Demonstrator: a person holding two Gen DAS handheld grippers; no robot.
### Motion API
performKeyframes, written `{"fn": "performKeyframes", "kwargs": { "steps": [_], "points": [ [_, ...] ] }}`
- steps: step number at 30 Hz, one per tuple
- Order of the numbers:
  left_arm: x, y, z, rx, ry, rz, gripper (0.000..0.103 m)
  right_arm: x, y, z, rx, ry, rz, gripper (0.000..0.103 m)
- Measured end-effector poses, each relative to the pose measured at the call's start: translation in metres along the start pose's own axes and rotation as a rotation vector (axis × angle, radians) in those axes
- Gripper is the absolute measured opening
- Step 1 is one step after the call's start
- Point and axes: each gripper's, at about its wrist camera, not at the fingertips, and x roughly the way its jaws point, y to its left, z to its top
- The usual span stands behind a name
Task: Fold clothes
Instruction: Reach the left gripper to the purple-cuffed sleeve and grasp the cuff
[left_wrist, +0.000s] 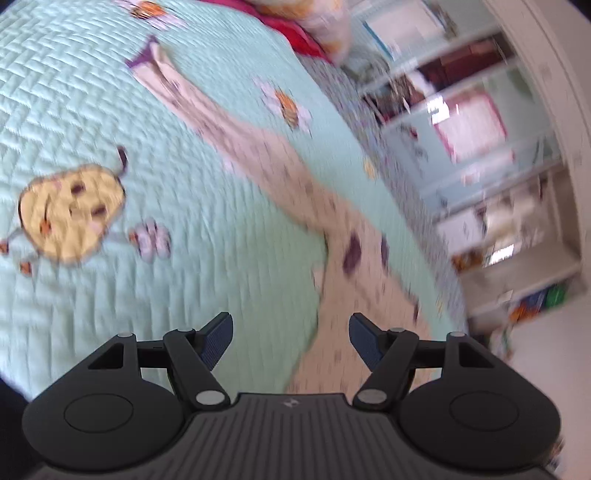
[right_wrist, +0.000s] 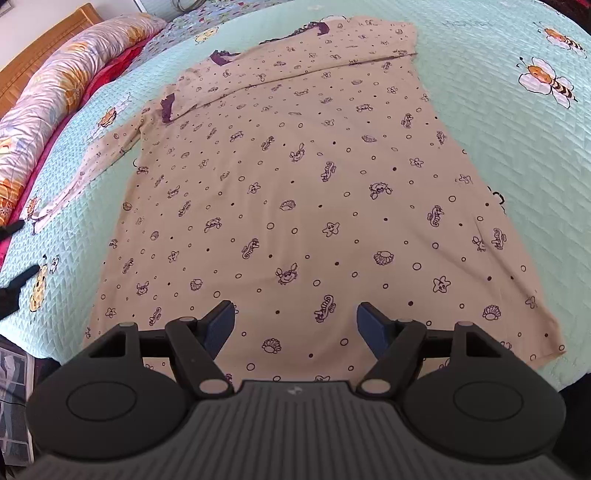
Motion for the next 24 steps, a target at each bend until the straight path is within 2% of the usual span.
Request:
{"fn": "performKeyframes", "kwargs": {
  "steps": [8,16,22,24],
  "points": [
    [0.046,0.063,0.081,-0.275,-0.083,-0.024,0.072,0.016,0.007,0.005,-0.018,0.043,-0.037,0.075],
    [0.092,0.073,0.116,-0.299,-0.033,0.018,0.072,0.038,0.03,0.02,-0.023,0.06,-0.052,0.075],
    [0.123,0.075,0.137,-0.348,-0.046,-0.036,0.074,0.05,0.039,0.029,-0.027,0.073,-0.065,0.075],
    [0.126,0.077,0.14,-0.351,-0.068,-0.058,0.069,0.053,0.038,0.031,-0.021,0.075,-0.068,0.075]
  ]
}}
